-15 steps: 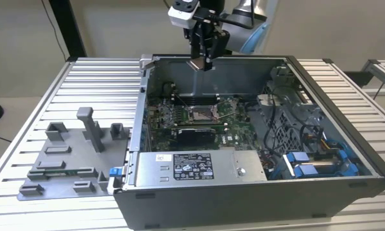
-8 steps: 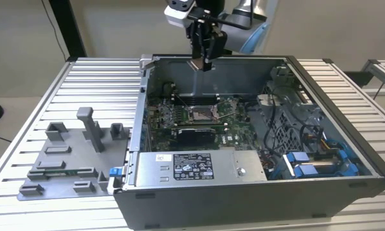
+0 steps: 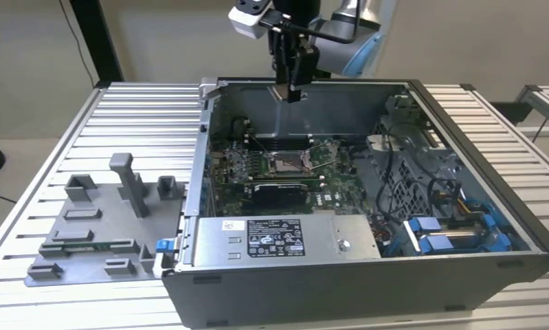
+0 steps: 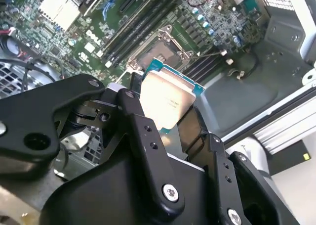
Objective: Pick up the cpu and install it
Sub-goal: 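Place the cpu into insertion slot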
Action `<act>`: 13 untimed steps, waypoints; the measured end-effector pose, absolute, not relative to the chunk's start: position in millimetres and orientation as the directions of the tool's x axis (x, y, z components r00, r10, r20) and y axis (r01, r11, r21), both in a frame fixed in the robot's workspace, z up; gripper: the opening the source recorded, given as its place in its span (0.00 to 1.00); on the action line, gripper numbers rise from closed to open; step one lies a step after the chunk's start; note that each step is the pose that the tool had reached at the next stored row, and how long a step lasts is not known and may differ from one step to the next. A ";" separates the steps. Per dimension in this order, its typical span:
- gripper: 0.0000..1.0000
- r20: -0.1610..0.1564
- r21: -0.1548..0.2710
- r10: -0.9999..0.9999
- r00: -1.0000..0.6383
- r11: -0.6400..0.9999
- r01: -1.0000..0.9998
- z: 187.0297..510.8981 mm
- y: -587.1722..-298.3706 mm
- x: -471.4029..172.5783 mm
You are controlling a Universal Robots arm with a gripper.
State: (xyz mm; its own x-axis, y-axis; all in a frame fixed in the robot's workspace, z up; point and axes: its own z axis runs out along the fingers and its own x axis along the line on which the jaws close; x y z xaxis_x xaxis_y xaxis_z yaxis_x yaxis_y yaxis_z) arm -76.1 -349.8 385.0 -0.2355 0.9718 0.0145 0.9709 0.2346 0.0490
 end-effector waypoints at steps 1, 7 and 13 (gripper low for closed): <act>0.00 0.015 0.049 0.975 -0.221 0.220 0.974 384.9 -349.8 -76.1; 0.00 0.015 0.049 0.990 -0.139 0.138 0.989 384.5 -349.8 -76.1; 0.00 0.015 0.049 0.998 -0.069 0.068 0.996 384.2 -349.8 -76.1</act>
